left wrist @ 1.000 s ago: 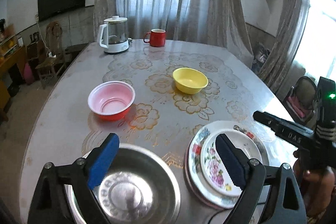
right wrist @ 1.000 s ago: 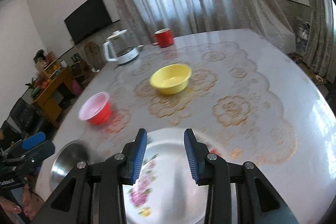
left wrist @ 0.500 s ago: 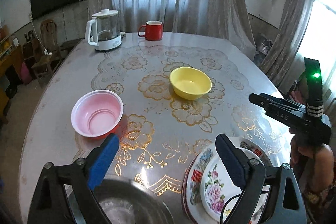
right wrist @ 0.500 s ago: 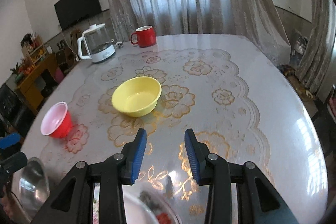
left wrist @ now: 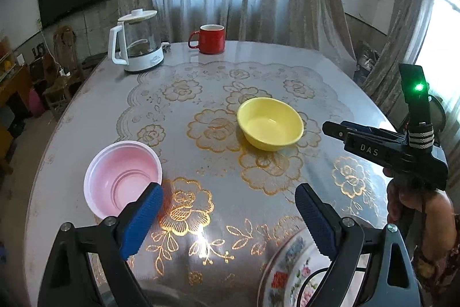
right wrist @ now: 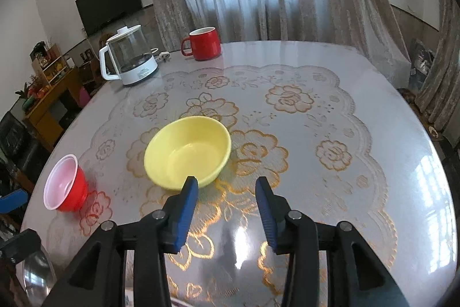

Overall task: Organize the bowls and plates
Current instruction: 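Move the right tool to the yellow bowl rim and close on it, then lift the yellow bowl with the right tool and carry it over the plates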

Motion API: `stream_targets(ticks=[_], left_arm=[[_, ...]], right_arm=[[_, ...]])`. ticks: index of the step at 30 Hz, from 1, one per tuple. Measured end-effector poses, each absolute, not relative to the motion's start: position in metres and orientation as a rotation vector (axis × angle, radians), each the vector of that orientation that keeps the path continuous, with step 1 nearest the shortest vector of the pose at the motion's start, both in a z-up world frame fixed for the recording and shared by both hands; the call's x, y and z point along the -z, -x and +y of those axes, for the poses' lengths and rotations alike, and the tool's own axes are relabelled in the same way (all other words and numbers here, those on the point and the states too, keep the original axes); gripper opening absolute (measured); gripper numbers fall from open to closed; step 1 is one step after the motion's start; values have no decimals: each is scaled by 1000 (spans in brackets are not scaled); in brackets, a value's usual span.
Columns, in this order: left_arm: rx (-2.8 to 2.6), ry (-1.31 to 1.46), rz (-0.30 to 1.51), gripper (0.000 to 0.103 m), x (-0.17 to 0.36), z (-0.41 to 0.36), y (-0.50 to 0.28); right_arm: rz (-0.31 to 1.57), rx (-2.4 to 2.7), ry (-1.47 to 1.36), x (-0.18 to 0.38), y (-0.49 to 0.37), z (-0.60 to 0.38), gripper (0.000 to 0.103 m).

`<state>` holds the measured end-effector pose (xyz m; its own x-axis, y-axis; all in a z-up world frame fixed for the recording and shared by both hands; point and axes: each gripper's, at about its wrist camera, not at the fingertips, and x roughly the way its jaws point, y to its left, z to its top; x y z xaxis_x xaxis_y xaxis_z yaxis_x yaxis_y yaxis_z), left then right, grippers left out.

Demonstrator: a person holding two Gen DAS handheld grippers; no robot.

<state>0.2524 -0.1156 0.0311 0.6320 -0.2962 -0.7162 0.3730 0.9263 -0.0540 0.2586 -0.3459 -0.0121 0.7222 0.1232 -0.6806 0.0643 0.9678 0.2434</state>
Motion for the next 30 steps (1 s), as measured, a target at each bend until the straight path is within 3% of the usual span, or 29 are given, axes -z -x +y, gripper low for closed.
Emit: stream_targets(ticks=[20, 24, 30], left_arm=[[337, -32, 903, 94, 2, -134, -325], [352, -25, 917, 94, 6, -139, -332], [365, -35, 930, 94, 15, -147, -336]], right_arm=[[900, -78, -364, 56, -329, -342, 42], [922, -101, -386, 63, -334, -341, 22], [923, -134, -280, 59, -318, -329, 16]])
